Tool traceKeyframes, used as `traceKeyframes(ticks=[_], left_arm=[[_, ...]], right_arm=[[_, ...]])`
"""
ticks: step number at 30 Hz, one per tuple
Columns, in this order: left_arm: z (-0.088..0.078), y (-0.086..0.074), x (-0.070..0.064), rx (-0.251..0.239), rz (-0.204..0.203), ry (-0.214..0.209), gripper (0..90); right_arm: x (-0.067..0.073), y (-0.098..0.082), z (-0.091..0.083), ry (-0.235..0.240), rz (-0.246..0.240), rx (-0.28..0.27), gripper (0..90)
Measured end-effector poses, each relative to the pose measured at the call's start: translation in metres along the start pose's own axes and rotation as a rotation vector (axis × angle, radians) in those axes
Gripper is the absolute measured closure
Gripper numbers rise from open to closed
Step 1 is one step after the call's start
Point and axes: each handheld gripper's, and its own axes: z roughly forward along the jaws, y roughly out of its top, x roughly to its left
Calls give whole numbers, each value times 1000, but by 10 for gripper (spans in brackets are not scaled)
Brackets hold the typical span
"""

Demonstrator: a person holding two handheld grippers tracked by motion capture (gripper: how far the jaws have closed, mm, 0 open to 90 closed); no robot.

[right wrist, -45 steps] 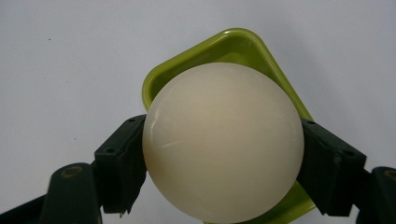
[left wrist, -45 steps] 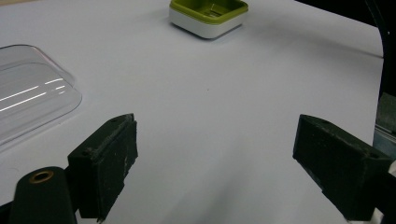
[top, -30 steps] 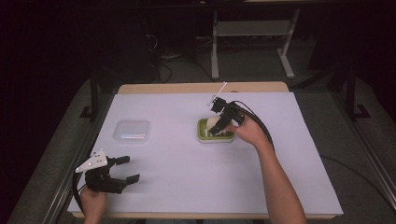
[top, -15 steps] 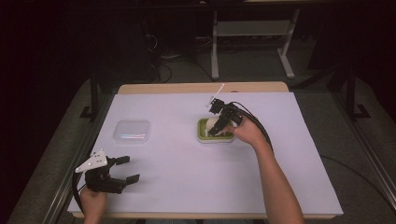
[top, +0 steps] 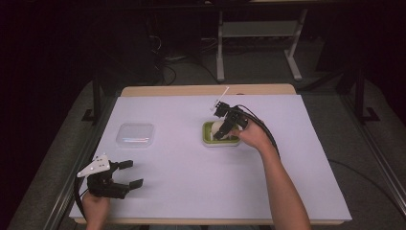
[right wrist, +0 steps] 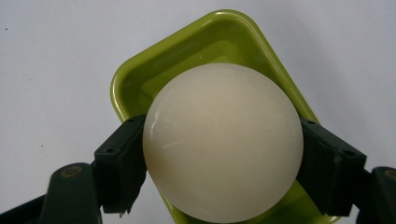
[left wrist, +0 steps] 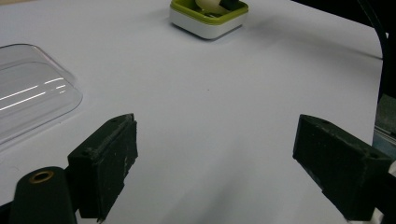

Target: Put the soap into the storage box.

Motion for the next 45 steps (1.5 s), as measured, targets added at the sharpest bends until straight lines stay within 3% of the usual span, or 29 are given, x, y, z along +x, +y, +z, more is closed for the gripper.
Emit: traceKeyframes(ticks=[38, 41, 43, 45], left_arm=[[0, 0, 0, 4, 3, 1, 132], [0, 0, 1, 5, 5, 1, 132], [1, 0, 0, 2, 2, 0, 132], [1, 0, 0, 3, 5, 0, 132]], right_arm=[[-1, 1, 5, -1, 15, 19, 232], [-2, 1, 3, -12, 13, 2, 246], [-3, 1, -8, -5, 17, -57, 327], [-3, 1, -13, -9, 15, -79, 314]])
